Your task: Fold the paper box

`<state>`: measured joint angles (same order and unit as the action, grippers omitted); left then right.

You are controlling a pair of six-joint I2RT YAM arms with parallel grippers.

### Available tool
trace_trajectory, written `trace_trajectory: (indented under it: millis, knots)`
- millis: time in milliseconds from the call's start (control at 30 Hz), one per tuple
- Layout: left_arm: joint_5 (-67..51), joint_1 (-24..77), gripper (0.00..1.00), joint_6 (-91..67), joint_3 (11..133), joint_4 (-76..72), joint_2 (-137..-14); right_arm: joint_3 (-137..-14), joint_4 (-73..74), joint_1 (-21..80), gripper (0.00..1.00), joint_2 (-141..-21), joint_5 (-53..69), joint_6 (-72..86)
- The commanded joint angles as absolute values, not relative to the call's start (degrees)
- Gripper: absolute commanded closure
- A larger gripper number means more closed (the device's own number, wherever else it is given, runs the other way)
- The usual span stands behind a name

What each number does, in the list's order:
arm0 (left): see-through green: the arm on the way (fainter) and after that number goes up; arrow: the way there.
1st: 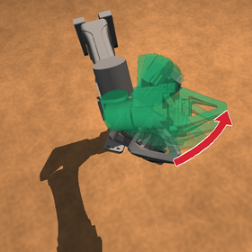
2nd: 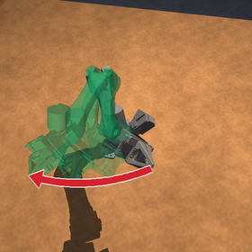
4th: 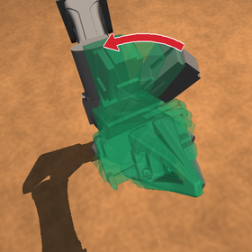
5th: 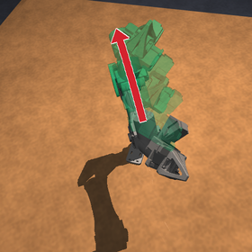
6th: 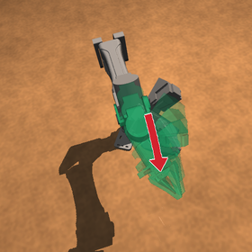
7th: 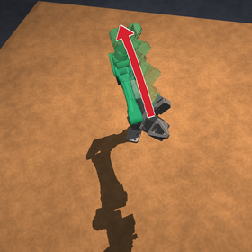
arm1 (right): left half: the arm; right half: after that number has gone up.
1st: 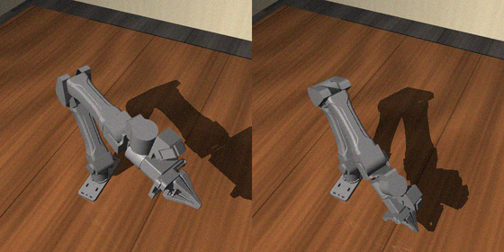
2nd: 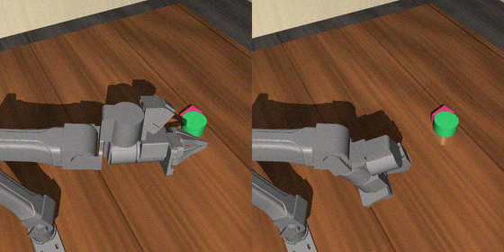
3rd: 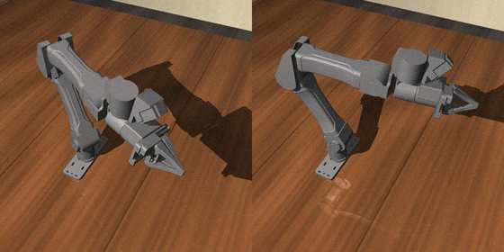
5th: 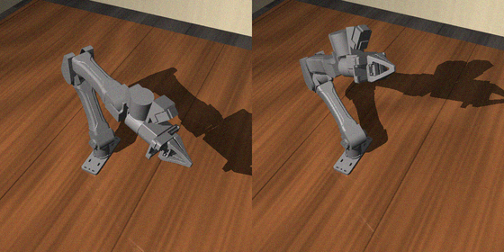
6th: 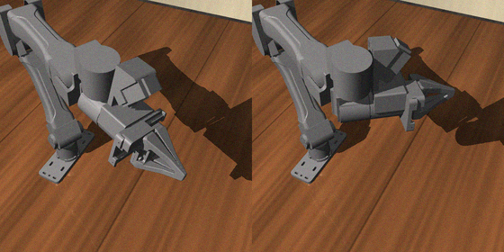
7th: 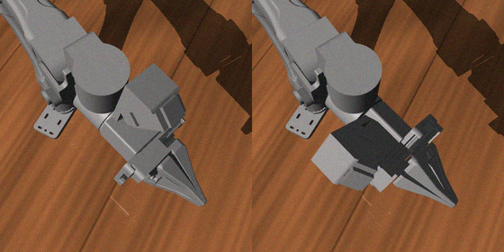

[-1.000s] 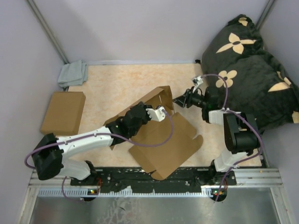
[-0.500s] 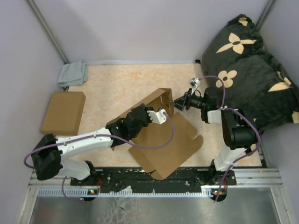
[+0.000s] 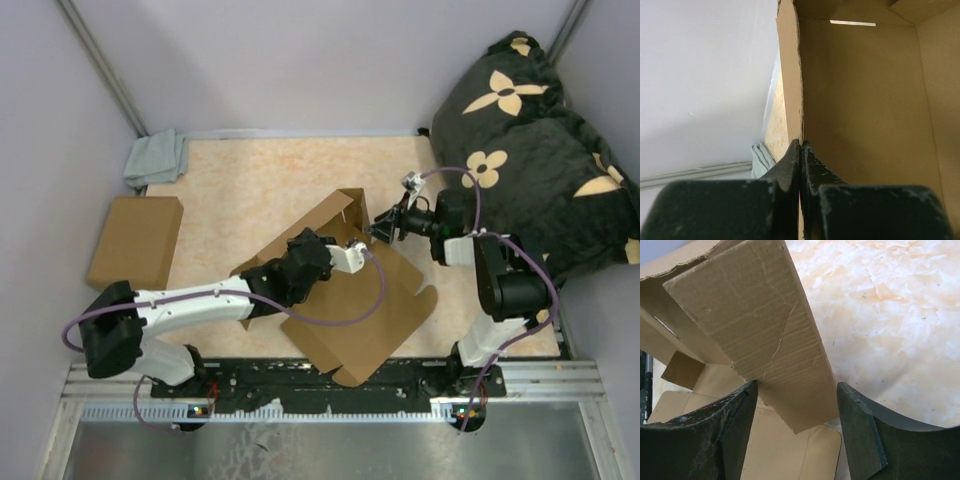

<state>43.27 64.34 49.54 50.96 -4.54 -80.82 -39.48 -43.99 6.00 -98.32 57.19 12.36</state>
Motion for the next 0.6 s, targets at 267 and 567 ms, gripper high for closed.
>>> trace_trajectory:
  millis: [267, 567]
  knots:
    - [42.08, 65.13, 1.00, 46.44, 54.32, -2.90, -81.42, -56.66, -25.32, 6.37, 0.31, -99.18, 63.16, -4.09]
    - [41.48, 65.13, 1.00, 45.98, 55.53, -2.54, -82.24, -55.19, -28.27, 7.43, 0.31, -101.23, 72.83, -4.36]
